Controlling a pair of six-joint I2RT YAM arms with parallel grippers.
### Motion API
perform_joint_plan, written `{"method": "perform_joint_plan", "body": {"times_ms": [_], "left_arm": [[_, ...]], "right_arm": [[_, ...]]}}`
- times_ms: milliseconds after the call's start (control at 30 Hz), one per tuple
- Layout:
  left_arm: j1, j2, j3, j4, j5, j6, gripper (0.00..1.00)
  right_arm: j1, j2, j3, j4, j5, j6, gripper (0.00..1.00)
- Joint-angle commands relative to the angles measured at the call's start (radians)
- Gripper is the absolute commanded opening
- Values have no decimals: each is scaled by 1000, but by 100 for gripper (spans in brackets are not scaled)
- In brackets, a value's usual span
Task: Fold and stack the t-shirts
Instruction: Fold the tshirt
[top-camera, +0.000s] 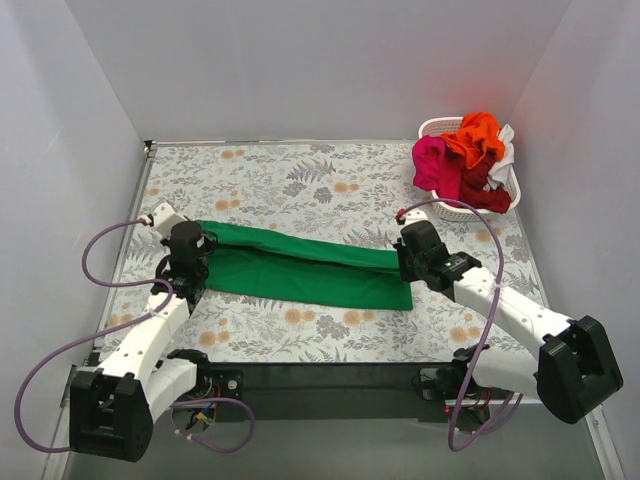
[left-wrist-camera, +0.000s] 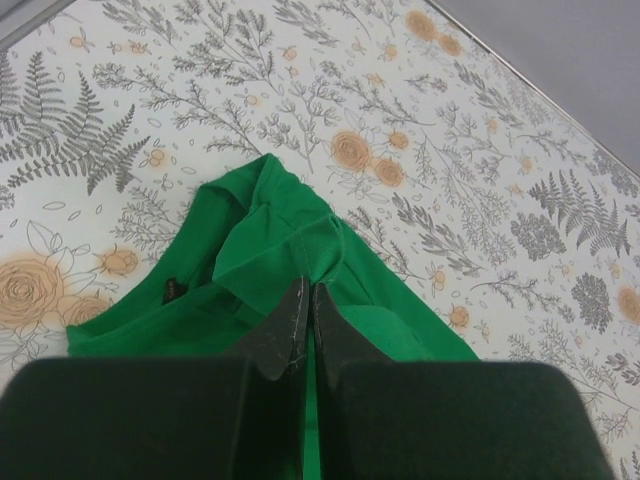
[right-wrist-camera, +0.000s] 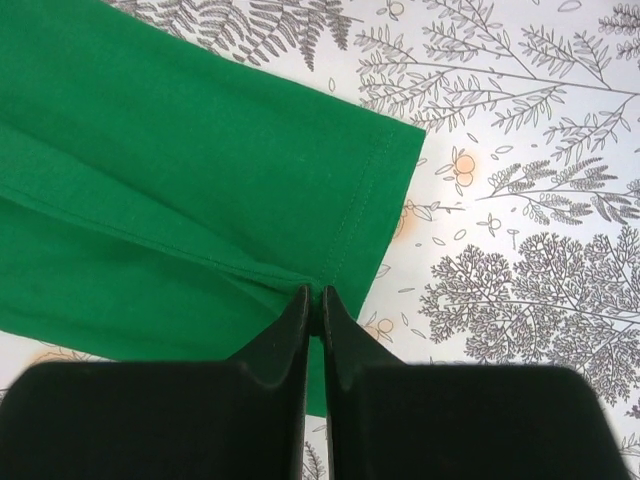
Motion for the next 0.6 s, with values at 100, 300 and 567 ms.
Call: {"method": "perform_joint_plan", "body": {"times_ms": [100,300,567], "left_arm": [[5,-75,-58,-73,-11,-51,0],[5,-172,-87,-115,-19,-91,62],[5,-220,-81,-58,53,-94,76]], "right_arm": [[17,-24,-37,-22,41,40,1],[57,-19,-45,-81,81,80,26],[111,-73,61,-149,130,94,50]]}}
